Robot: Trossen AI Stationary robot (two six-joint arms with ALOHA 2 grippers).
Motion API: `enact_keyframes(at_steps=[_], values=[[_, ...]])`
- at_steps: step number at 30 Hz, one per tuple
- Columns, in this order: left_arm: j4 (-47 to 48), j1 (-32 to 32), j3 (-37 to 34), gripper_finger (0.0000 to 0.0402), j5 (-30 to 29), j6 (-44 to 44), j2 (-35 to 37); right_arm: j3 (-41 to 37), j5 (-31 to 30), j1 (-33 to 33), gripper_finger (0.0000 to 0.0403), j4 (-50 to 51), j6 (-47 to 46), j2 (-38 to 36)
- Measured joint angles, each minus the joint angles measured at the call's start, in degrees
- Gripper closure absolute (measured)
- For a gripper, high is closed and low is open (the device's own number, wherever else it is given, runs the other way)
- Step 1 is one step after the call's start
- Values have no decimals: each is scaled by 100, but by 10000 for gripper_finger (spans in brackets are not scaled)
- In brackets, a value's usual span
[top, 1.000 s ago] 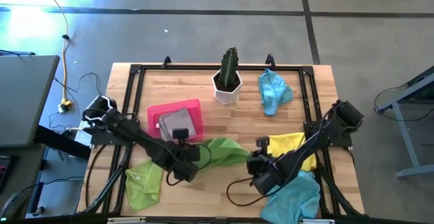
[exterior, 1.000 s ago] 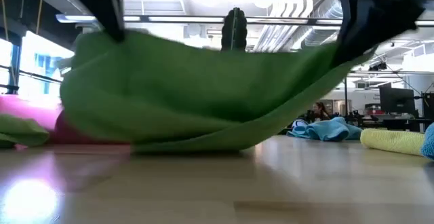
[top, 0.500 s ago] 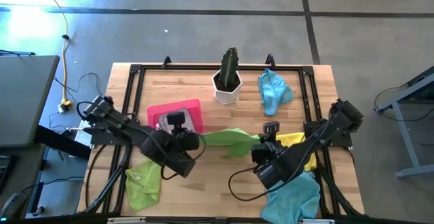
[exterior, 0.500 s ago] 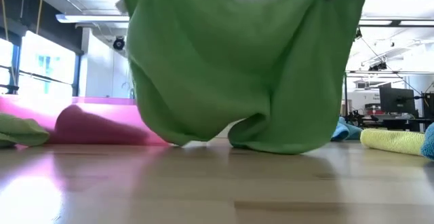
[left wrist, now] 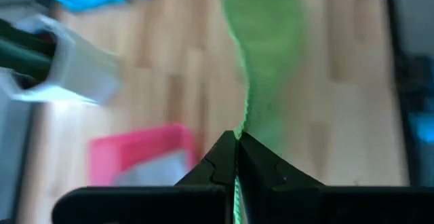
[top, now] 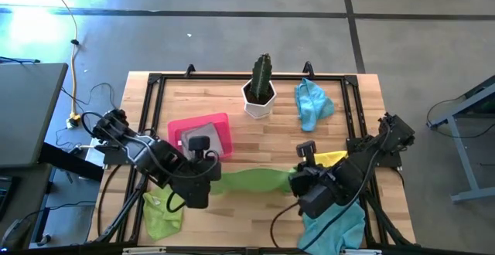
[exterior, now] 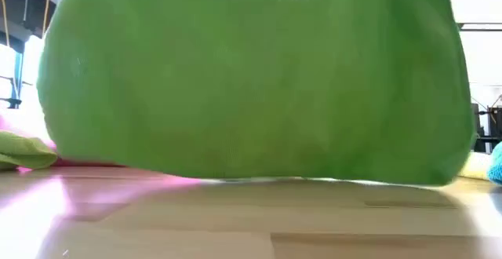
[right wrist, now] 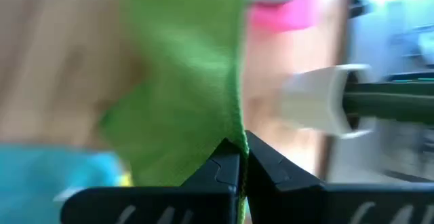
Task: Fold microfiber towels
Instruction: Fold the green microfiber cloth
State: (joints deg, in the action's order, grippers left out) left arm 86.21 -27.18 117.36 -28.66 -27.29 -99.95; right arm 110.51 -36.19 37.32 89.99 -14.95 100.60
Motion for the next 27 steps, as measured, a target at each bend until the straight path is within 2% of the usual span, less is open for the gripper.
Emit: enact_keyframes(at_steps=[2,3,8,10,12,16,19,22,27], values=[[7,4,34,401,-364,0,1,71,-365,-41,403,-11,-46,-1],[6,8,42,401,-361,-2,1,91,-299,-68,403,-24,-43,-4],[6,-10,42,401,764,-6,1,93,870,-132,403,-52,5,-4],[59,-51,42,401,775,62,1,93,932,-127,403,-22,151,-4],[212,-45,43,401,367,215,1,93,706,-136,403,0,397,-4],[384,60,42,401,-783,654,1,93,-131,-298,403,-2,1214,-4],[383,165,42,401,-1372,1144,1,93,-599,-486,403,-1,1879,-4],[383,282,42,401,-1635,1391,1,91,-967,-691,403,1,2251,-12],[383,369,41,401,-2023,1552,1,91,-1688,-1009,403,2,2284,-13]])
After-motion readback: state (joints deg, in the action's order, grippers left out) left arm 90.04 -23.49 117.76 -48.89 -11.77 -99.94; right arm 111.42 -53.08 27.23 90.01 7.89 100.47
